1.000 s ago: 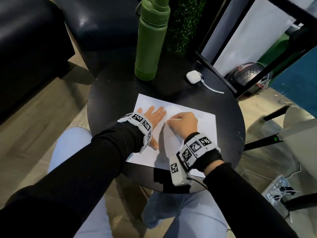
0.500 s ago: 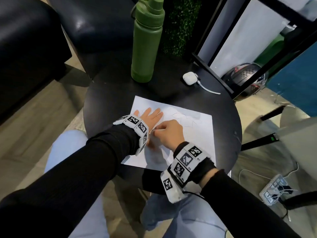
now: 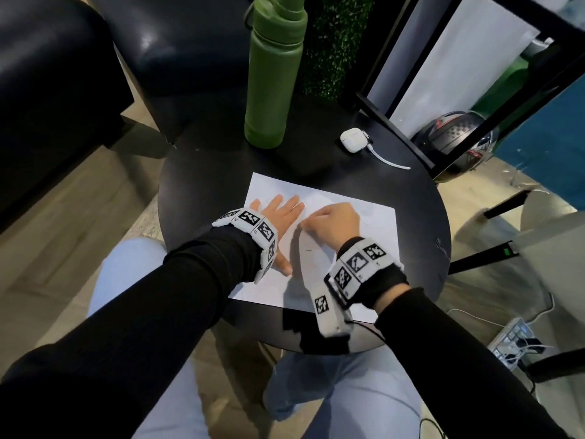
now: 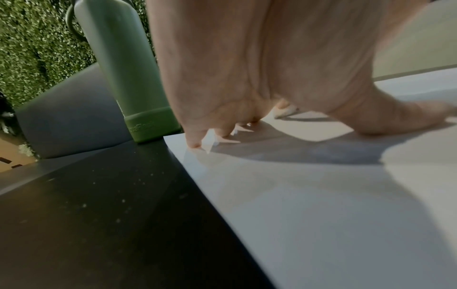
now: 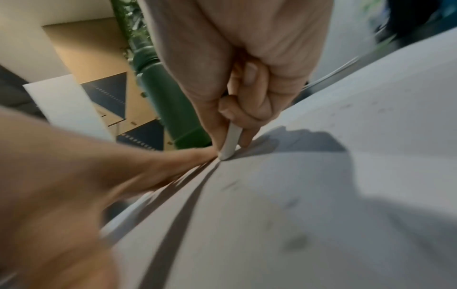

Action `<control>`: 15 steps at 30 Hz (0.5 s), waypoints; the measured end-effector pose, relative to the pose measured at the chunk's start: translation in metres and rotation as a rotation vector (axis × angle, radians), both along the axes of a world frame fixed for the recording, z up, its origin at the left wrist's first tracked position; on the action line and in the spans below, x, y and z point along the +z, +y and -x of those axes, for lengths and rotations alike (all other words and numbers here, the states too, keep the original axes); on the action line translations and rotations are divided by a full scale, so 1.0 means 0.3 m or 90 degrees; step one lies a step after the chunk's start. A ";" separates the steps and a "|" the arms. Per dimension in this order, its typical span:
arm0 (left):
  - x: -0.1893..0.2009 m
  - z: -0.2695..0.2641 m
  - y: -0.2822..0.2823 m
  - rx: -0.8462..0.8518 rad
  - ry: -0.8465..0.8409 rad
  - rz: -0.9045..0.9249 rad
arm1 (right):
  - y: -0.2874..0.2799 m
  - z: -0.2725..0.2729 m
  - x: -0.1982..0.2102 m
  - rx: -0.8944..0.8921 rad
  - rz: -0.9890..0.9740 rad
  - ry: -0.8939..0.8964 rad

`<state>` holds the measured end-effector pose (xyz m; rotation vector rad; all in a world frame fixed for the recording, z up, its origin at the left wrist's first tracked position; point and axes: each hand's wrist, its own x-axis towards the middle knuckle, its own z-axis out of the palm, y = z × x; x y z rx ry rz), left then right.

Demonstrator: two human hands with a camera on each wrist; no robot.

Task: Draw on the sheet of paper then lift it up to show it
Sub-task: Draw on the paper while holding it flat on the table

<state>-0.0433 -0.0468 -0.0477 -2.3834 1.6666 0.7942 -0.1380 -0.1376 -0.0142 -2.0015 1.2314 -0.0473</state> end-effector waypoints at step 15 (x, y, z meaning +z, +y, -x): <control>-0.006 0.006 -0.001 -0.006 -0.011 -0.004 | -0.008 0.040 0.003 -0.027 0.000 -0.048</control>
